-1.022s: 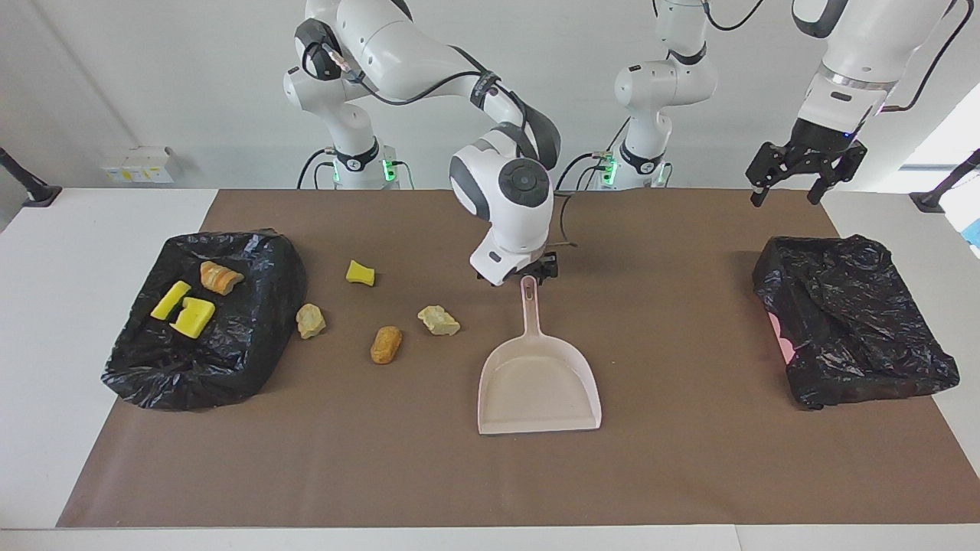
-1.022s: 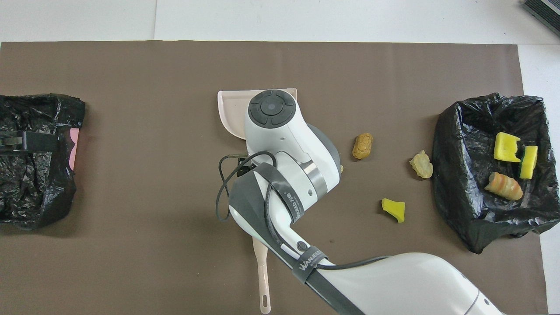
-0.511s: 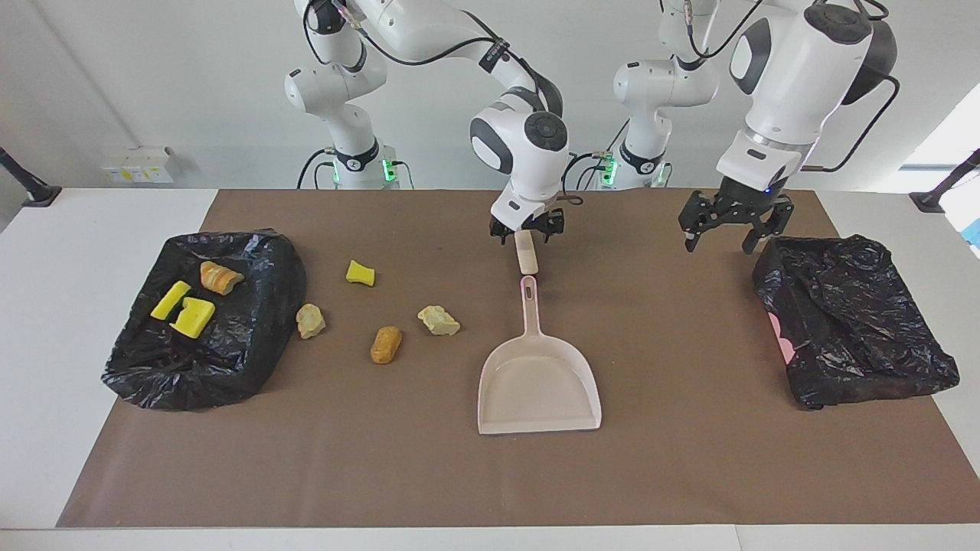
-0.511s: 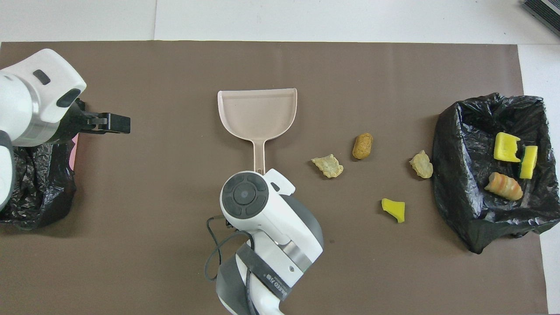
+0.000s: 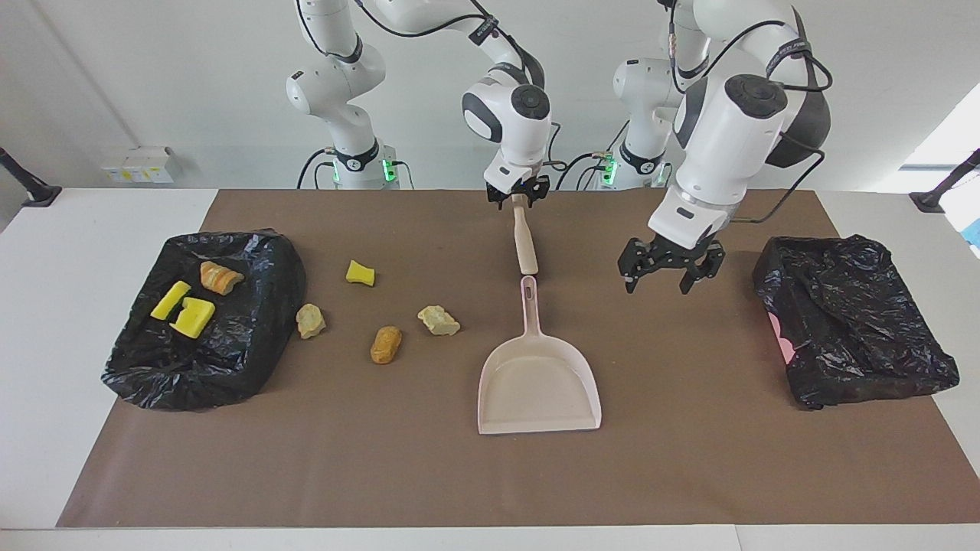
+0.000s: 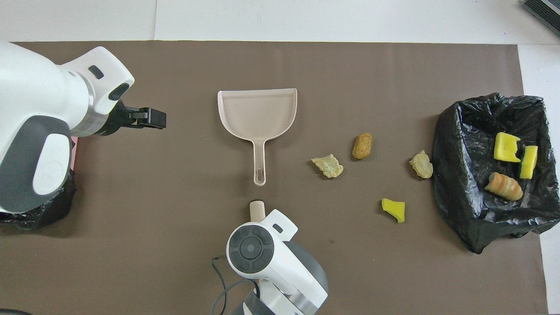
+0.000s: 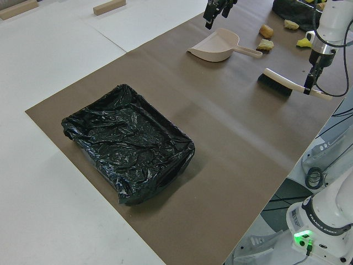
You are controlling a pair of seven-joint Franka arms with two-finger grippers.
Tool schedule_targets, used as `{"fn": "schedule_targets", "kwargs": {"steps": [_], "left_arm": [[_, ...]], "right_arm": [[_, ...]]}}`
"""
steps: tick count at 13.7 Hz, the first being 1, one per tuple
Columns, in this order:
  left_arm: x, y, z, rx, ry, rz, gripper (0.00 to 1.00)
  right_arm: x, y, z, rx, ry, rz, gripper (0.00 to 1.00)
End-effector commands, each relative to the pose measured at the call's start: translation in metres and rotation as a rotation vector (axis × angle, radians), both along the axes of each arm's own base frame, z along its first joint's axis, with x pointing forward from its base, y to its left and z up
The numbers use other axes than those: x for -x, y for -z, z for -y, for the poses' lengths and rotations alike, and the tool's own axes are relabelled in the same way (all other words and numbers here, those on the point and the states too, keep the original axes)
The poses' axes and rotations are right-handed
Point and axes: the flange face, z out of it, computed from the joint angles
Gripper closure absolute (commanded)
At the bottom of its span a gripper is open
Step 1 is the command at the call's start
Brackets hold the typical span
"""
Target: Sweep and dump trash in bin
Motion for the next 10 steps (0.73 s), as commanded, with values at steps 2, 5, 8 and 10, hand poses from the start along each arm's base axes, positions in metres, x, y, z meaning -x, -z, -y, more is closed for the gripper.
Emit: {"fn": "schedule_targets", "kwargs": {"steps": [2, 5, 8, 10], "left_arm": [[-0.009, 0.047, 0.063, 0.036, -0.056, 0.002, 0.00], [-0.006, 0.078, 0.096, 0.052, -0.067, -0.001, 0.00], [0.022, 0.110, 0.125, 0.042, -0.050, -0.047, 0.00], [0.034, 0.126, 0.128, 0.054, -0.115, -0.050, 0.00]], "right_arm": [[0.011, 0.003, 0.004, -0.044, 0.036, -0.014, 0.37], [0.012, 0.005, 0.003, -0.066, 0.056, -0.028, 0.51], [0.009, 0.004, -0.001, -0.069, 0.070, -0.024, 1.00], [0.001, 0.001, -0.005, -0.076, 0.076, -0.026, 1.00]]}}
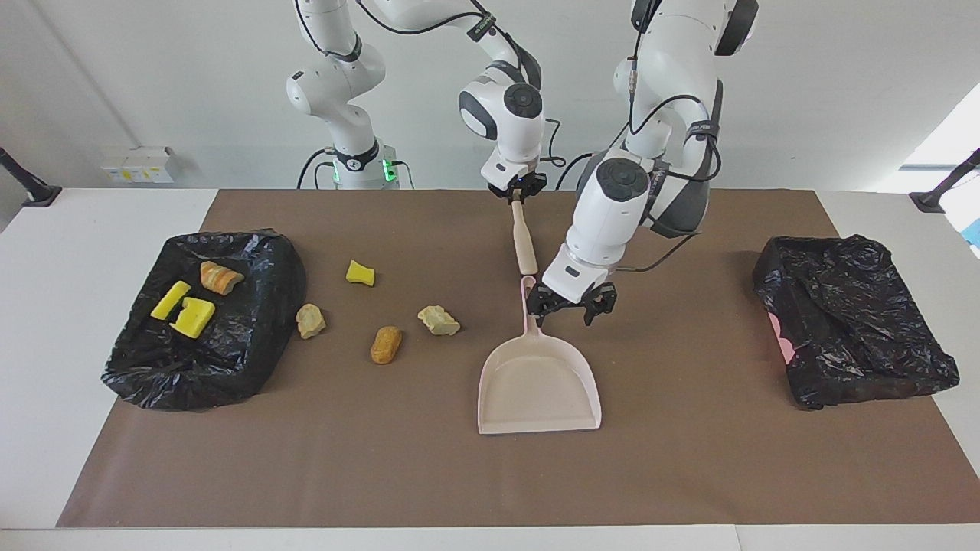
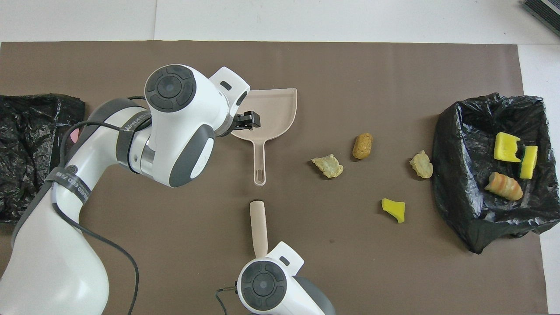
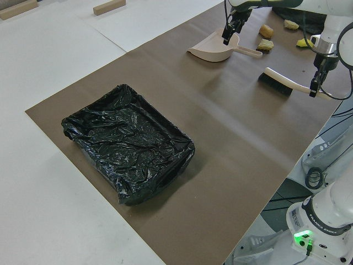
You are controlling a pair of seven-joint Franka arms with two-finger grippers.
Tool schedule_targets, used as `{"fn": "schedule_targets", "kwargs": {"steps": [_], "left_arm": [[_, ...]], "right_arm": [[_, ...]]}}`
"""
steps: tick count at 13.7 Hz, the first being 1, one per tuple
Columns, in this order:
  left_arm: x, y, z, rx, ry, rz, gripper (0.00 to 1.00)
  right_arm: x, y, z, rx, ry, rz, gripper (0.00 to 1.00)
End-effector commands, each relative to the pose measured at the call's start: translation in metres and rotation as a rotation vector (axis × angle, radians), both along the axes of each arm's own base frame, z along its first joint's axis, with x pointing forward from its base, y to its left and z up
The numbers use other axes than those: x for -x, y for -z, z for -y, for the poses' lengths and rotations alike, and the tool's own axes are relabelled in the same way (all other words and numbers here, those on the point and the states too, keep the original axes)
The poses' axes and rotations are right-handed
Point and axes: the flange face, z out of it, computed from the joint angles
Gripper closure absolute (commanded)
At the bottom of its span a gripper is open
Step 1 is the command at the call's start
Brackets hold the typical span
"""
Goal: Sweep and dump trash in bin
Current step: 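Grasp the dustpan handle with the left gripper while the right gripper grasps the brush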
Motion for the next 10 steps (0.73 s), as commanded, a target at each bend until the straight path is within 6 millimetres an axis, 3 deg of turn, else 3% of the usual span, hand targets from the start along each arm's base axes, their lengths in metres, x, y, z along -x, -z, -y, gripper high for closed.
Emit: {"fn": "schedule_targets", "kwargs": {"steps": [1, 3, 5, 7, 10], "left_arm": [[0.016, 0.012, 0.005, 0.019, -0.046, 0.015, 0.00], [0.031, 0.026, 0.013, 0.002, -0.024, -0.012, 0.00], [0.042, 0.037, 0.019, -0.014, 0.001, -0.034, 0.00], [0.042, 0.036, 0.020, -0.012, 0.001, -0.032, 0.00], [0.047, 0.036, 0.027, -0.014, 0.018, -0.034, 0.01]], "right_arm": [[-0.012, -0.010, -0.005, -0.037, 0.042, 0.000, 1.00], [-0.023, -0.024, 0.001, -0.051, 0.066, 0.015, 1.00], [-0.037, -0.038, 0.019, -0.041, 0.101, 0.008, 1.00], [-0.054, -0.051, 0.046, -0.017, 0.150, -0.005, 1.00], [-0.089, -0.072, 0.102, 0.019, 0.229, -0.012, 1.00]]}}
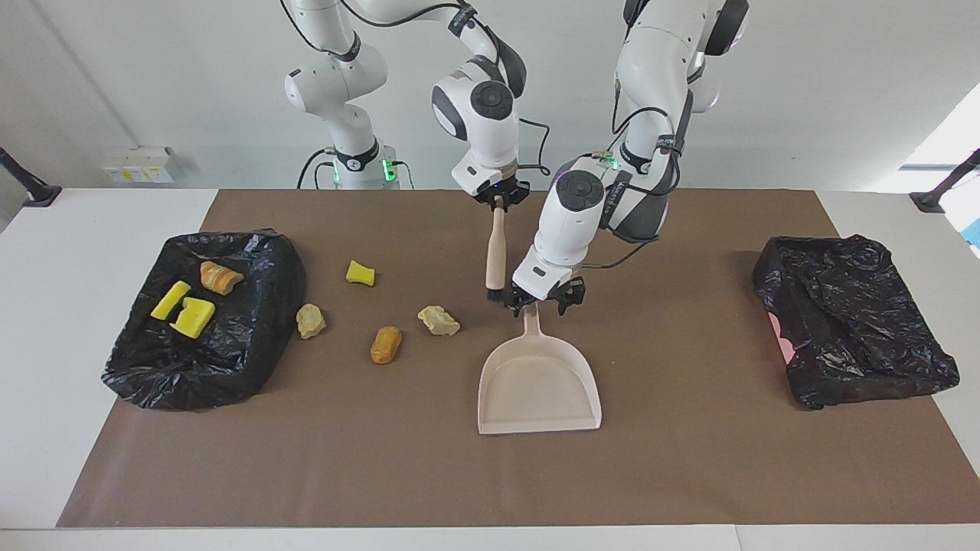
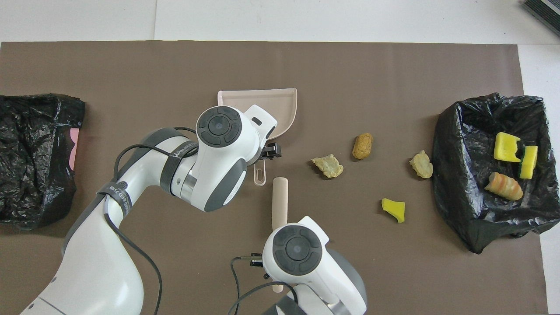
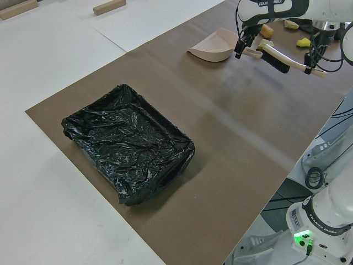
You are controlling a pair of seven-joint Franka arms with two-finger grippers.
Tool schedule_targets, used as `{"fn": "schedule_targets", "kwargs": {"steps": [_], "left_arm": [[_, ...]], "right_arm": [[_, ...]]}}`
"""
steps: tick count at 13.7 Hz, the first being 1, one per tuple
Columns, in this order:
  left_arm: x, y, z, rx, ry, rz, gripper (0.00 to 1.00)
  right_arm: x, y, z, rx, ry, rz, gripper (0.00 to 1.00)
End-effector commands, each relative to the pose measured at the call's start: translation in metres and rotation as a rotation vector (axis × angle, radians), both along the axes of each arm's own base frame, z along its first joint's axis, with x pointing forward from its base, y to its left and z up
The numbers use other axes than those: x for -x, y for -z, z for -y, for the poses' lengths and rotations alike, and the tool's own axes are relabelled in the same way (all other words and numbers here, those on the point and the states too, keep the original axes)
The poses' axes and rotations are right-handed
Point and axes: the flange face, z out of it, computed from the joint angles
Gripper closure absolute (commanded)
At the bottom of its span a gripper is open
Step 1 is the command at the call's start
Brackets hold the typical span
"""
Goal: Sweep and dump trash in bin
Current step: 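Grasp the dustpan handle with the left gripper while the right gripper grasps the brush, then drag the dustpan toward the scraps while the right gripper carries the brush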
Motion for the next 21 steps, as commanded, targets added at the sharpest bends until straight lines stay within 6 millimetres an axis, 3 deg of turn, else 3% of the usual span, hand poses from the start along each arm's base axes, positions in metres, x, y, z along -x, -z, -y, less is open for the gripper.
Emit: {"fn": "schedule_targets", "kwargs": {"steps": [1, 3, 6, 9, 10, 12, 16, 18, 21], "left_arm": [[0.014, -0.005, 0.002, 0.001, 0.007, 0.004, 0.23], [0.014, -0.005, 0.001, 0.001, 0.007, 0.004, 0.43], [0.018, -0.004, 0.001, -0.018, 0.011, -0.024, 0.96], [0.020, -0.005, -0.003, -0.050, 0.067, -0.064, 1.00], [0.022, -0.015, -0.006, -0.050, 0.154, -0.055, 1.00], [0.021, -0.036, -0.025, -0.060, 0.337, -0.060, 1.00], [0.010, -0.070, -0.083, -0.069, 0.555, -0.097, 1.00], [0.007, -0.092, -0.112, -0.062, 0.675, -0.092, 1.00], [0.005, -0.107, -0.146, -0.046, 0.876, -0.102, 1.00]], "right_arm": [[-0.020, -0.021, 0.040, 0.041, 0.042, 0.002, 1.00], [-0.035, -0.028, 0.064, 0.107, 0.037, 0.011, 1.00], [-0.057, -0.021, 0.115, 0.238, 0.055, 0.014, 1.00], [-0.069, -0.012, 0.164, 0.322, 0.089, -0.006, 1.00], [-0.072, -0.008, 0.184, 0.360, 0.089, -0.001, 1.00], [-0.076, -0.001, 0.223, 0.399, 0.082, -0.006, 1.00], [-0.065, 0.014, 0.272, 0.408, 0.068, 0.003, 1.00], [-0.063, 0.023, 0.295, 0.379, 0.053, 0.025, 1.00], [-0.065, 0.045, 0.294, 0.375, 0.019, 0.017, 1.00]]}}
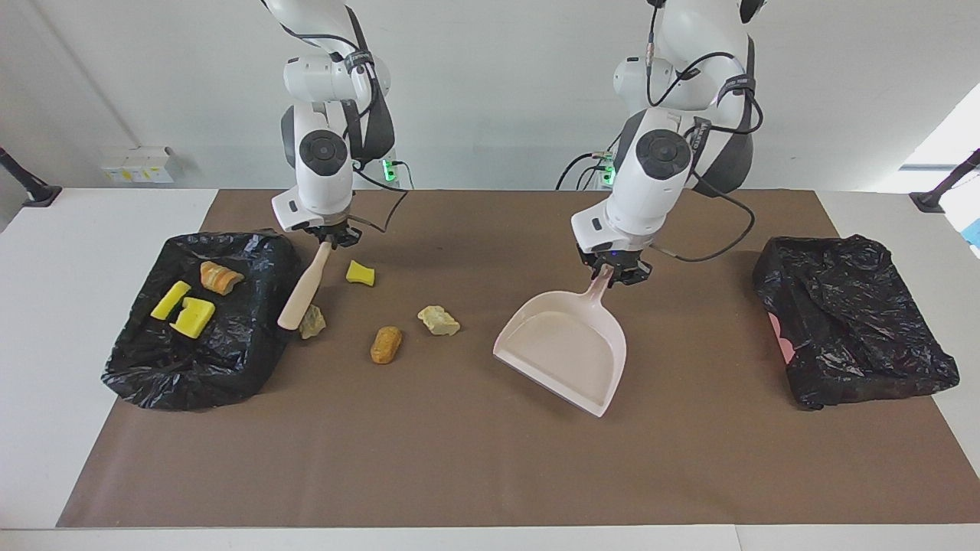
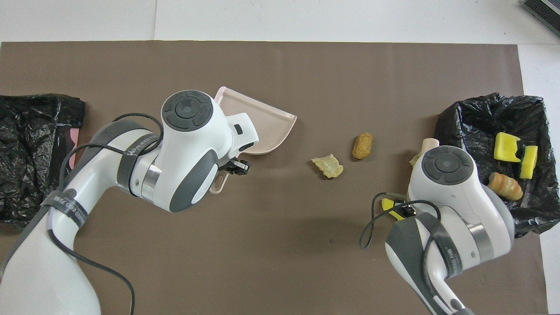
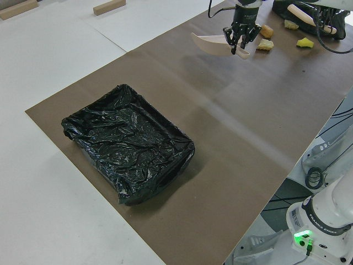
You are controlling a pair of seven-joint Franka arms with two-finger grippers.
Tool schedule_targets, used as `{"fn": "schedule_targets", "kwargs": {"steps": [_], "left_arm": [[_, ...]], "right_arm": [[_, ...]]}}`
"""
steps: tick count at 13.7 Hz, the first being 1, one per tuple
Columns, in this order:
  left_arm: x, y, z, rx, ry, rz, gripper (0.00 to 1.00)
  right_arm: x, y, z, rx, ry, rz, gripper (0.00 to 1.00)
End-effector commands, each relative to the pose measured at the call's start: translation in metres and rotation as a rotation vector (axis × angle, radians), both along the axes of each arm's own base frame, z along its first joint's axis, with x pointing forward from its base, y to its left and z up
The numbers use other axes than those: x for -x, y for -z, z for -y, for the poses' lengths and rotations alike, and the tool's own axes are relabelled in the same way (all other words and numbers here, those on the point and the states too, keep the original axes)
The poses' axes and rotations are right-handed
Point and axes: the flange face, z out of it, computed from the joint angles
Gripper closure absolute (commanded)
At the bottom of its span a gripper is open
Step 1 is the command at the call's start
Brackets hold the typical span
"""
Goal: Sweep and dump trash in bin
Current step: 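Drag the dustpan toward the scraps while the right gripper carries the brush, then sweep the bread scraps toward the dustpan with the right gripper's brush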
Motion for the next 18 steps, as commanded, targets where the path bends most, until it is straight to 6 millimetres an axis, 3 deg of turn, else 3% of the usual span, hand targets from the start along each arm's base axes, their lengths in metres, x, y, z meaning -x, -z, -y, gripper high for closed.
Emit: {"fn": "schedule_targets", "kwargs": {"steps": [1, 5, 7, 10, 12, 13, 16, 18], "left_arm": [[0.008, -0.007, -0.021, 0.020, 0.168, -0.020, 1.00], [0.049, 0.012, -0.030, 0.003, 0.226, -0.054, 1.00], [0.063, 0.020, -0.033, 0.009, 0.282, -0.042, 1.00], [0.069, 0.027, -0.035, 0.012, 0.335, -0.016, 1.00], [0.072, 0.034, -0.033, 0.005, 0.350, -0.020, 1.00], [0.075, 0.034, -0.029, -0.012, 0.379, -0.018, 1.00], [0.075, 0.045, -0.022, -0.022, 0.417, 0.021, 1.00], [0.072, 0.047, -0.022, -0.015, 0.485, 0.048, 1.00]], "right_arm": [[0.003, 0.014, -0.007, 0.006, -0.064, 0.004, 1.00], [-0.012, 0.015, -0.025, -0.046, -0.164, -0.002, 1.00], [-0.019, 0.017, -0.060, -0.062, -0.224, -0.017, 1.00], [-0.049, -0.016, -0.100, -0.085, -0.249, -0.096, 1.00], [-0.062, -0.047, -0.095, -0.088, -0.253, -0.084, 1.00], [-0.063, -0.051, -0.087, -0.082, -0.276, -0.083, 1.00], [-0.065, -0.038, -0.045, -0.080, -0.268, -0.095, 1.00], [-0.052, -0.026, -0.031, -0.103, -0.324, -0.063, 1.00]]}}
